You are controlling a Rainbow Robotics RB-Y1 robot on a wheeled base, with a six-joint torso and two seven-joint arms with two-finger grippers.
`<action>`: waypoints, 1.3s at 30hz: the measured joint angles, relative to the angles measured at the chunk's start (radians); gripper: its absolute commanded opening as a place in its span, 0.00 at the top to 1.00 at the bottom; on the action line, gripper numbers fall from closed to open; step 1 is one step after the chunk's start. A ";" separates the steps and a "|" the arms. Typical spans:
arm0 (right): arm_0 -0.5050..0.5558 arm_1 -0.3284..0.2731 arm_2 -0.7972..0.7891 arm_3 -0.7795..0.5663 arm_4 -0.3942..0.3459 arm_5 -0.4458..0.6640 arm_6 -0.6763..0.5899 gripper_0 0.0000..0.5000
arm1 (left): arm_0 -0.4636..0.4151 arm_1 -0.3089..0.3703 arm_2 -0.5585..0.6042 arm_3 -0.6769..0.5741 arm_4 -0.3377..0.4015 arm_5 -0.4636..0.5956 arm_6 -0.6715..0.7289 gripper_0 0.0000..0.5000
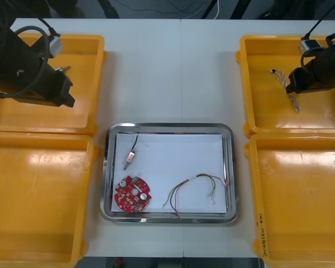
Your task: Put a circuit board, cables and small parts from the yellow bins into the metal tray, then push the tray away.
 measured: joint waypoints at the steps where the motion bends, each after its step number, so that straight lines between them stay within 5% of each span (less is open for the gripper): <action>1: -0.002 0.003 0.000 0.007 0.001 -0.007 0.000 0.00 | 0.000 0.003 0.007 0.015 -0.004 0.000 -0.004 0.00; 13: -0.012 0.016 0.000 0.056 0.000 -0.048 0.000 0.00 | 0.000 0.022 0.061 0.186 -0.127 0.000 -0.326 0.00; 23: -0.014 0.023 0.000 0.091 0.001 -0.080 0.000 0.00 | -0.058 0.022 0.061 0.377 -0.138 -0.104 -0.338 0.00; 33: -0.018 0.033 0.000 0.091 0.002 -0.091 0.000 0.00 | -0.092 0.022 -0.015 0.468 -0.157 -0.315 -0.338 0.00; 34: -0.018 0.033 0.000 0.091 0.002 -0.091 0.000 0.11 | -0.092 0.022 -0.019 0.477 -0.162 -0.331 -0.338 0.00; 35: -0.018 0.034 0.000 0.091 0.002 -0.091 0.000 0.40 | -0.092 0.022 -0.022 0.484 -0.166 -0.344 -0.339 0.00; 36: -0.018 0.034 0.000 0.091 0.002 -0.092 0.000 0.55 | -0.092 0.022 -0.023 0.491 -0.169 -0.356 -0.339 0.00; 39: -0.019 0.035 0.000 0.091 0.002 -0.095 0.000 0.81 | -0.092 0.022 -0.024 0.513 -0.176 -0.389 -0.342 0.00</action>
